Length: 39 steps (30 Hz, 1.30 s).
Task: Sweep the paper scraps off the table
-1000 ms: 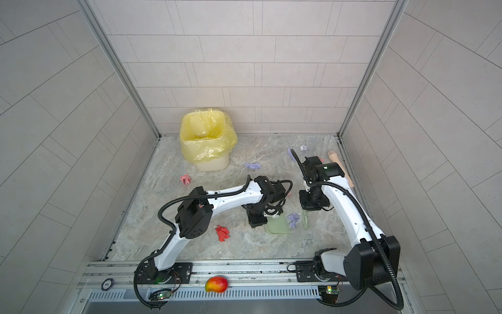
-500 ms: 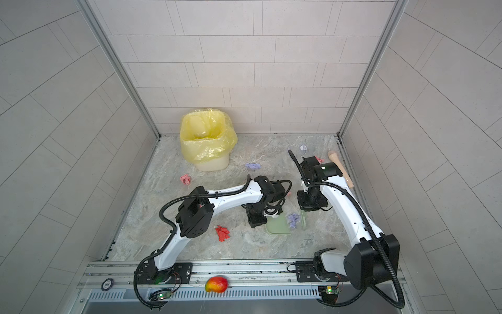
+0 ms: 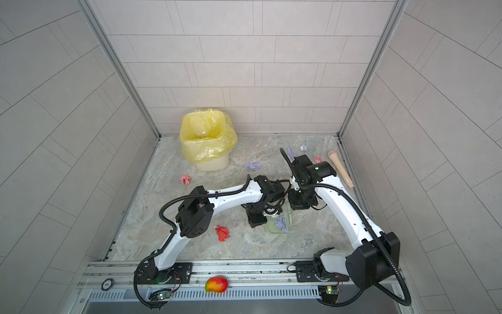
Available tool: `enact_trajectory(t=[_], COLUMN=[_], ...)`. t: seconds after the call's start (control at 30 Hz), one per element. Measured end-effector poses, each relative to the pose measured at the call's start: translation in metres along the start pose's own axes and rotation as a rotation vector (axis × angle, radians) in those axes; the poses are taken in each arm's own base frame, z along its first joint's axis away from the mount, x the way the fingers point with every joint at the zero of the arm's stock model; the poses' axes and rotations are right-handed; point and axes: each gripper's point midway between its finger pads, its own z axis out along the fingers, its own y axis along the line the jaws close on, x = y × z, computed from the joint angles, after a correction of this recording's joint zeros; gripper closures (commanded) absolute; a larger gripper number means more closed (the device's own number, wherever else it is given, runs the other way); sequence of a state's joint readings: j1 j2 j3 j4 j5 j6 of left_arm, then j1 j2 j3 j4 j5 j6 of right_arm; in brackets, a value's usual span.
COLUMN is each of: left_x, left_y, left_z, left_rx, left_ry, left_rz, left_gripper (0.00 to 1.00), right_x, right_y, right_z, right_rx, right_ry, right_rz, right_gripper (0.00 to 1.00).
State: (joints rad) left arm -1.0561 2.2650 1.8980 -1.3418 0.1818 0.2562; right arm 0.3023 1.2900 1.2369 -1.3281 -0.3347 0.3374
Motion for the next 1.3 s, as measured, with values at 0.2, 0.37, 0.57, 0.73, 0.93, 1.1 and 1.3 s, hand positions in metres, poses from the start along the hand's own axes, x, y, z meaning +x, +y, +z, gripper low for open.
enact_trajectory(t=[0.2,0.37,0.57,0.73,0.93,1.1,1.3], left_x=[0.000,0.000,-0.001,-0.002,-0.002,-0.005,0.000], left_y=[0.000,0.000,0.001,0.003,0.004,0.006,0.009], left_z=[0.000,0.000,0.001,0.003,0.001,-0.016,-0.042], left_rx=[0.001,0.001,0.002,0.005,-0.011,-0.041,-0.073], left_ry=[0.000,0.001,-0.007,-0.013,-0.051,-0.137,-0.240], left_rz=[0.000,0.000,-0.004,-0.007,-0.016,-0.033,-0.071], left_gripper=[1.00,1.00,1.00,1.00,1.00,1.00,1.00], right_x=[-0.005,-0.005,-0.006,-0.003,-0.003,-0.004,-0.005], right_y=[0.016,0.008,-0.013,-0.025,-0.041,-0.060,-0.064], right_z=[-0.005,-0.007,-0.019,-0.025,-0.031,-0.039,-0.041], right_rx=[-0.074,-0.078,-0.054,-0.027,-0.005,0.021,0.029], right_ry=[-0.018,-0.011,-0.022,-0.036,-0.059,-0.098,-0.115], right_rz=[0.014,0.053,0.111,0.130,0.166,0.222,0.235], right_gripper=[1.00,1.00,1.00,1.00,1.00,1.00,1.00])
